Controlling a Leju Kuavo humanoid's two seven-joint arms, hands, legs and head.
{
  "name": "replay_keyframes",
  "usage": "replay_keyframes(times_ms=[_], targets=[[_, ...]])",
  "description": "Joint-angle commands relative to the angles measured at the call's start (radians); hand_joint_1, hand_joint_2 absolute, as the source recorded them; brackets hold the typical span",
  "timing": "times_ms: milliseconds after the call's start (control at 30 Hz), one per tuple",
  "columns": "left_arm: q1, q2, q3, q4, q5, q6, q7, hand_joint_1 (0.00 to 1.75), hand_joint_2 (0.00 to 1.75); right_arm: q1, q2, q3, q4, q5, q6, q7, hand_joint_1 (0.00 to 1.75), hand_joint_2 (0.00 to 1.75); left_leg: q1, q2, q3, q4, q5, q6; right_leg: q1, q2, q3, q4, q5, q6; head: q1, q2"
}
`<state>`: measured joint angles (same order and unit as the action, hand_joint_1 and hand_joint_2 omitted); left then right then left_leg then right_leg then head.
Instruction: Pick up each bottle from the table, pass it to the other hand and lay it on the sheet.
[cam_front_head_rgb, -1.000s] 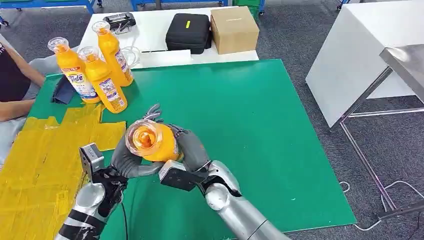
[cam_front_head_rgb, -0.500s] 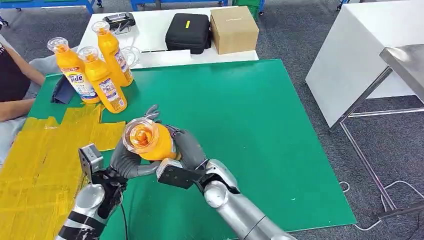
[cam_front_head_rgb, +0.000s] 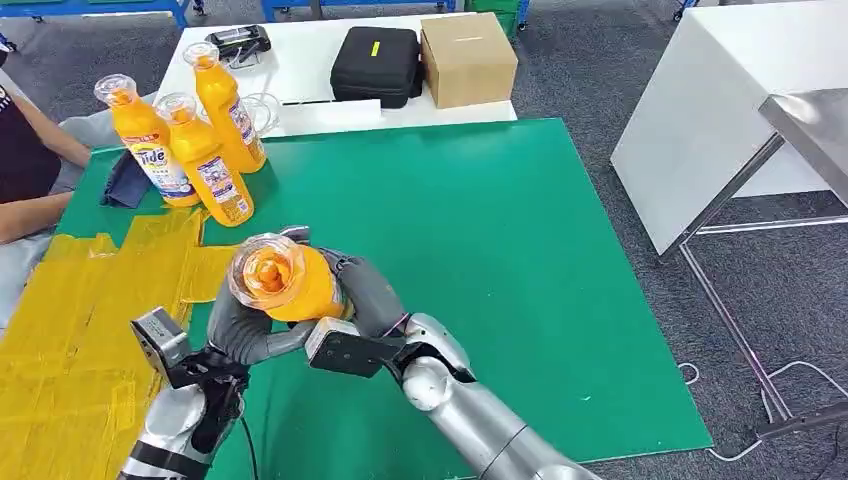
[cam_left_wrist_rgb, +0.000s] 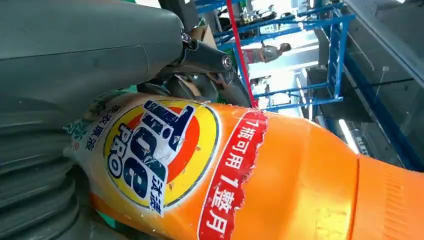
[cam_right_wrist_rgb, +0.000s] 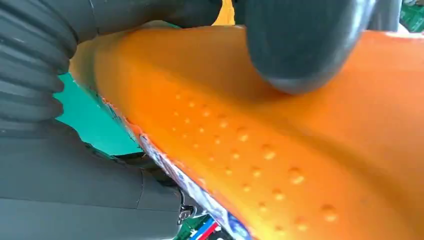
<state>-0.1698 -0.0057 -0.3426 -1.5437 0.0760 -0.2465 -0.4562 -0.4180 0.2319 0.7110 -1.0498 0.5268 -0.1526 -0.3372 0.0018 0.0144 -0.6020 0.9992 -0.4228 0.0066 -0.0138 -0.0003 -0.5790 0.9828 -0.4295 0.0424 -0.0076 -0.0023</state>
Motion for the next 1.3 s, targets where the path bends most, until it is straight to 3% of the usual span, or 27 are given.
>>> replay_keyframes(times_ms=[33,233,267,1300], targets=[[-0.032,-0.021,-0.074,-0.085,-0.035,0.006,-0.036,1.75,1.75,-0.019,-0.020,0.033,0.135,0.005,0.015,0.020,1.75,1.75,0.002,-0.006,0.003,0.001,-0.001,0.000,0.002,-0.004,0.006,-0.001,-0.001,-0.002,0.000,0.000],[-0.037,-0.014,-0.096,-0.075,-0.065,0.027,-0.033,1.68,1.75,-0.025,-0.010,0.028,0.168,0.007,0.016,0.026,1.75,1.75,0.001,-0.005,0.002,0.000,0.000,0.000,0.001,-0.004,0.004,-0.001,-0.001,-0.001,0.000,0.000],[-0.038,-0.012,-0.100,-0.068,-0.078,0.035,-0.032,0.00,1.75,-0.028,-0.008,0.022,0.179,0.007,0.012,0.032,1.75,1.75,0.001,-0.005,0.002,0.000,0.000,0.000,0.001,-0.004,0.004,-0.001,-0.001,-0.001,0.000,0.000],[-0.056,-0.033,-0.112,-0.008,-0.049,0.028,0.016,0.00,1.75,-0.086,0.041,0.079,0.422,0.110,-0.003,0.155,1.75,1.75,0.003,-0.008,0.004,0.000,-0.001,0.000,0.003,-0.007,0.006,-0.002,-0.001,-0.002,0.000,0.000]])
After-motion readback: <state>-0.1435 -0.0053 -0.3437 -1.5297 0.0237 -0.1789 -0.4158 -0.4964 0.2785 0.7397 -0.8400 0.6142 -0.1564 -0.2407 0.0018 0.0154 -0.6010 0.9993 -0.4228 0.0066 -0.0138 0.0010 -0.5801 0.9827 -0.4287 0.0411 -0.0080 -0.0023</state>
